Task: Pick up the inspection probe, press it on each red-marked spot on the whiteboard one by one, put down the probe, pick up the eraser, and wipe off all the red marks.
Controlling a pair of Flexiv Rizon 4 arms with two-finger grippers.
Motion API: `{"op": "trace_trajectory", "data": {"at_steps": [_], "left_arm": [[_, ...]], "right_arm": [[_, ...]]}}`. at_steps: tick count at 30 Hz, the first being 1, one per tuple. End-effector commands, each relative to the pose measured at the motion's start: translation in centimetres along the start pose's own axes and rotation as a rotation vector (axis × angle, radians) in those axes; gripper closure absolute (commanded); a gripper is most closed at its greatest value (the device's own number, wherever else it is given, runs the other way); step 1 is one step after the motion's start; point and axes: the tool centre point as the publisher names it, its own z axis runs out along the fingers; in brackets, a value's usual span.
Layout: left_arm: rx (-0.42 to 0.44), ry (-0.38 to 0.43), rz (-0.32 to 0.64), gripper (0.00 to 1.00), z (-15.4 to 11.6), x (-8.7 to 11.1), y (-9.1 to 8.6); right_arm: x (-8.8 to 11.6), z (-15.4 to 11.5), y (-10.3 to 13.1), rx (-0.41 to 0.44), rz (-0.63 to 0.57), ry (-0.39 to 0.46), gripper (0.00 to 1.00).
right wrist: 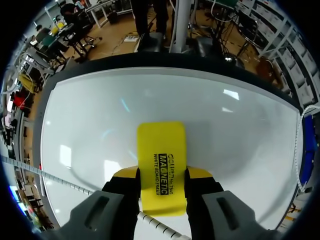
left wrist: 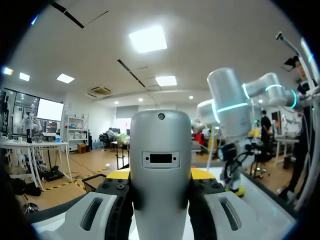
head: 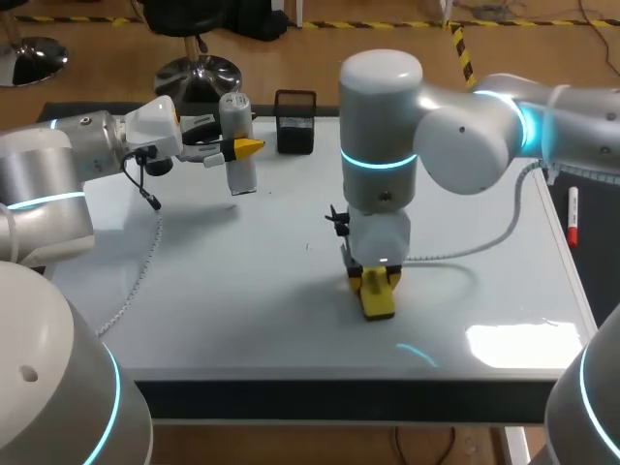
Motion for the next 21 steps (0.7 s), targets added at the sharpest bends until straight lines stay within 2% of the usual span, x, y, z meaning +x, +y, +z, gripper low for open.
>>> {"op": "trace_trajectory", "data": {"at_steps": [1,9,17,21], "left_arm": [[0.002,0.001,0.001,1.0,0.0,0.0,0.0],[0.002,0.001,0.001,1.0,0.0,0.0,0.0],[0.002,0.001,0.001,1.0,0.0,0.0,0.0],[0.002,0.001,0.001,1.0,0.0,0.0,0.0]], "right_arm": [[1.1,1.8,-0.1,0.009,0.005,0.004,1.0],[1.7,1.1,-0.1,0.021,0.019,0.007,1.0],[1.7,-1.5,-0.6,0.082,0.004,-0.009,1.0],[2.0,-3.0,-1.3,0.115,0.005,0.016,1.0]]}}
